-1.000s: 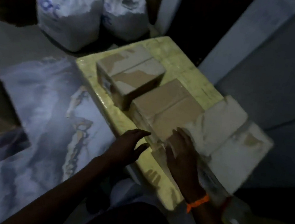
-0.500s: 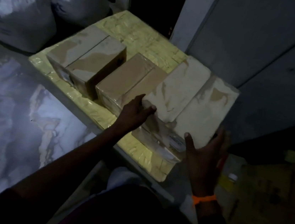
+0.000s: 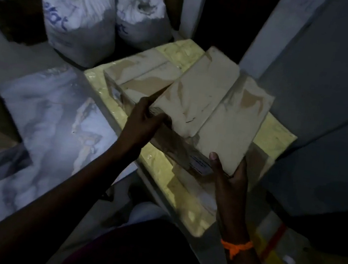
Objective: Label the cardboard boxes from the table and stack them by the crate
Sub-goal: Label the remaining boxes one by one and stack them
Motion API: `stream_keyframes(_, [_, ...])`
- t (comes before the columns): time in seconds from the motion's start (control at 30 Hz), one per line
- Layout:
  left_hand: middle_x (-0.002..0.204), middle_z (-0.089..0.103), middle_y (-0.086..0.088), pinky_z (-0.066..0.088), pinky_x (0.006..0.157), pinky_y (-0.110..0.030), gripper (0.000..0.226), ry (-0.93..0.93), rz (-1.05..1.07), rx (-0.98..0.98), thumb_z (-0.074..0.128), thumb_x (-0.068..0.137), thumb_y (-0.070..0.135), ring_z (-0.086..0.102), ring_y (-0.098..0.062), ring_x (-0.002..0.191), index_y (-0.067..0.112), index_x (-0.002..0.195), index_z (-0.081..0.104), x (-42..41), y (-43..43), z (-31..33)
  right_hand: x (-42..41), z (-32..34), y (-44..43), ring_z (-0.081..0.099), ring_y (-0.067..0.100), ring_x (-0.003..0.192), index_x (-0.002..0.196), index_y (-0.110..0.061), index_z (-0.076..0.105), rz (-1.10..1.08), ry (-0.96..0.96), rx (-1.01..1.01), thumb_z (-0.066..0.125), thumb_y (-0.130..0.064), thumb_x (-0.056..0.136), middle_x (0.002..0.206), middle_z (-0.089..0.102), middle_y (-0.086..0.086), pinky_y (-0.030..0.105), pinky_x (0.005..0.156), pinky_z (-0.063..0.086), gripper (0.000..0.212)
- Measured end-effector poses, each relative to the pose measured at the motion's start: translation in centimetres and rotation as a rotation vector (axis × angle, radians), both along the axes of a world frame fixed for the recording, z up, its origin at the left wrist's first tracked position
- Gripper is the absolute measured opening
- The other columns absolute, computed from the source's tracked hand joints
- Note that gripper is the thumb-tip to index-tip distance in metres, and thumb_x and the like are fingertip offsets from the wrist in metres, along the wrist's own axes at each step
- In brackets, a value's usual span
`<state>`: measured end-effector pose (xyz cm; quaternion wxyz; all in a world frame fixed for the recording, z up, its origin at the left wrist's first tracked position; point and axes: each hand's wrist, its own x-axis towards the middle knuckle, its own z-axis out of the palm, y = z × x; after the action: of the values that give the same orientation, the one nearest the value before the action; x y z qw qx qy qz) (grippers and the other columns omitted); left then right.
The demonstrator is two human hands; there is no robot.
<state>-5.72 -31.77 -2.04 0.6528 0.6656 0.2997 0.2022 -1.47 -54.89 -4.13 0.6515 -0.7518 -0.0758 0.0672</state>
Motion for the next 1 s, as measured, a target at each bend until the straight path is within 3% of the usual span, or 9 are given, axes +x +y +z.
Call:
stream_keyframes(0.07, [0.104, 0.073, -0.013, 0.058, 0.08, -0.032, 0.051, -0.027, 0.118, -0.037, 0.071, 0.074, 0.022, 0.072, -0.023, 0.096, 0.017, 0.124, 0.061, -3.0, 2.2, 0.8, -0.1, 0.5, 2.9, 0.064, 0.008, 0.124, 0.151, -0.026, 0.048, 0.085, -0.018, 0.013, 0.082, -0.045, 0.086, 0.139, 0.064, -0.008, 0.039, 0.103, 0.055, 0.076])
stream_keyframes(0.13, [0.104, 0.073, -0.016, 0.054, 0.068, -0.024, 0.051, -0.02, 0.239, -0.06, 0.071, 0.074, 0.019, 0.072, -0.025, 0.093, 0.012, 0.124, 0.06, -6.3, 4.3, 0.8, -0.2, 1.1, 5.9, 0.064, 0.008, 0.123, 0.152, -0.027, 0.047, 0.177, -0.028, 0.009, 0.081, -0.057, 0.08, 0.14, 0.064, -0.007, 0.042, 0.102, 0.056, 0.084])
stream_keyframes(0.23, [0.106, 0.073, -0.008, 0.044, 0.055, -0.011, 0.043, 0.0, 0.412, -0.059, 0.076, 0.078, 0.017, 0.067, -0.009, 0.082, 0.017, 0.119, 0.063, -11.1, 6.7, 0.2, -0.8, 1.5, 10.4, 0.058, -0.011, 0.119, 0.15, -0.038, 0.045, 0.344, -0.035, -0.024, 0.071, -0.063, 0.087, 0.147, 0.056, -0.01, 0.024, 0.105, 0.051, 0.073])
stream_keyframes(0.3, [0.101, 0.072, -0.006, 0.042, 0.05, -0.01, 0.038, 0.006, 0.523, -0.088, 0.076, 0.084, 0.009, 0.064, 0.002, 0.068, 0.014, 0.119, 0.064, -14.1, 7.4, -1.1, -1.4, 1.0, 13.0, 0.057, -0.006, 0.123, 0.143, -0.052, 0.045, 0.449, -0.034, -0.063, 0.065, -0.072, 0.087, 0.146, 0.054, -0.014, 0.031, 0.108, 0.051, 0.063])
stream_keyframes(0.37, [0.1, 0.072, -0.007, 0.044, 0.053, -0.011, 0.036, 0.019, 0.62, -0.126, 0.075, 0.086, 0.006, 0.065, 0.002, 0.068, 0.012, 0.119, 0.064, -17.3, 7.4, -2.6, -2.4, 0.1, 15.4, 0.061, 0.003, 0.124, 0.144, -0.047, 0.05, 0.56, -0.02, -0.076, 0.064, -0.074, 0.086, 0.14, 0.062, -0.017, 0.042, 0.107, 0.053, 0.066])
stream_keyframes(0.53, [0.107, 0.074, 0.0, 0.056, 0.082, -0.032, 0.045, 0.044, 0.833, -0.166, 0.083, 0.078, 0.016, 0.07, -0.014, 0.1, 0.015, 0.118, 0.064, -24.4, 6.0, -6.6, -5.4, -2.9, 19.4, 0.065, 0.005, 0.122, 0.148, -0.031, 0.052, 0.825, 0.039, -0.134, 0.076, -0.053, 0.088, 0.135, 0.067, -0.012, 0.044, 0.108, 0.052, 0.068])
stream_keyframes(0.73, [0.109, 0.073, 0.004, 0.056, 0.084, -0.034, 0.053, 0.133, 0.927, -0.244, 0.086, 0.067, 0.024, 0.069, -0.013, 0.104, 0.02, 0.114, 0.062, -29.1, 4.0, -10.6, -7.4, -6.9, 20.5, 0.051, -0.026, 0.115, 0.147, -0.044, 0.041, 1.061, 0.065, -0.289, 0.073, -0.039, 0.093, 0.131, 0.052, -0.04, 0.005, 0.098, 0.044, 0.063])
stream_keyframes(0.9, [0.117, 0.068, 0.005, 0.054, 0.08, -0.02, 0.048, 0.183, 0.858, -0.254, 0.085, 0.078, 0.006, 0.063, -0.007, 0.112, 0.015, 0.117, 0.059, -29.6, 2.9, -12.8, -6.6, -9.2, 19.7, 0.057, -0.008, 0.125, 0.154, -0.04, 0.041, 1.109, 0.087, -0.385, 0.075, -0.041, 0.091, 0.139, 0.058, -0.028, 0.032, 0.111, 0.048, 0.071])
stream_keyframes(1.0, [0.12, 0.068, 0.004, 0.057, 0.089, -0.03, 0.045, 0.207, 0.808, -0.242, 0.087, 0.078, 0.013, 0.064, -0.009, 0.115, 0.019, 0.114, 0.061, -29.9, 2.5, -13.5, -6.1, -9.8, 19.1, 0.052, 0.008, 0.137, 0.154, -0.039, 0.041, 1.075, 0.084, -0.402, 0.076, -0.057, 0.087, 0.149, 0.055, -0.014, 0.047, 0.116, 0.045, 0.079])
